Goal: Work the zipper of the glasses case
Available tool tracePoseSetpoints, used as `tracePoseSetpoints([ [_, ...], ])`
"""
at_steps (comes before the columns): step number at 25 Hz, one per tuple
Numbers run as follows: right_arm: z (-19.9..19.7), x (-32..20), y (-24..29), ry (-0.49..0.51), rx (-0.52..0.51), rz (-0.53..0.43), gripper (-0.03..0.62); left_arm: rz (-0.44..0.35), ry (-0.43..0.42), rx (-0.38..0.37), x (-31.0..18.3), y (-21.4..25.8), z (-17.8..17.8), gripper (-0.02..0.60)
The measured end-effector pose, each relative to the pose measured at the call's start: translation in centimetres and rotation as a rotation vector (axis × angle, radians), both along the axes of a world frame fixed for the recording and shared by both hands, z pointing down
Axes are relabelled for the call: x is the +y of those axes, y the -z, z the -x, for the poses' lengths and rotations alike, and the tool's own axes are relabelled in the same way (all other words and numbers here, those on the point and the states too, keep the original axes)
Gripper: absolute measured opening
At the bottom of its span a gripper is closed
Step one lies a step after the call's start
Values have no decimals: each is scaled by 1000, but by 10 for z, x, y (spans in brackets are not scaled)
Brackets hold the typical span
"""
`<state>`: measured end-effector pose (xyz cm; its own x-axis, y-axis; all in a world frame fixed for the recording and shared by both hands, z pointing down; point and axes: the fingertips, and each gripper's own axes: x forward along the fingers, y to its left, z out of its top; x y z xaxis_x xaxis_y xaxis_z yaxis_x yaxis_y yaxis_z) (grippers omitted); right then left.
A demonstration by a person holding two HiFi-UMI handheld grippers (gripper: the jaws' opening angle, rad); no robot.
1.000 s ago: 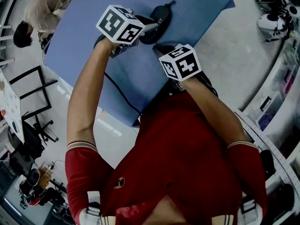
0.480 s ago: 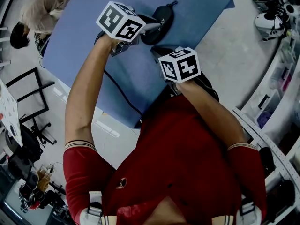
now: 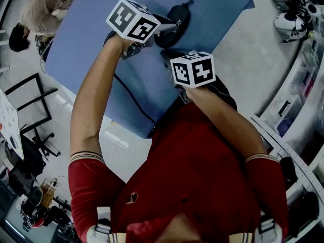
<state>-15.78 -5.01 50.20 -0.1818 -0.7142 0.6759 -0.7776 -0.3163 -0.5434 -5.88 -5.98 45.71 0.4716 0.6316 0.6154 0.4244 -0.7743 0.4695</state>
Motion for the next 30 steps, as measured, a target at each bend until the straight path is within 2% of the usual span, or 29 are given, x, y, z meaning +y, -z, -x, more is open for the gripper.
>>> tracePoseSetpoints([
  [16,1,-18,1,-174,-118,-23,2,109,9,10,-4,2,-1,8],
  [24,0,-23,2,-177,-88,-25,0,123,-1,25,-7,4,-3,8],
  [30,-1,-33,3,-222,-102,-35,2,136,4,33,-7,5,-3,8],
])
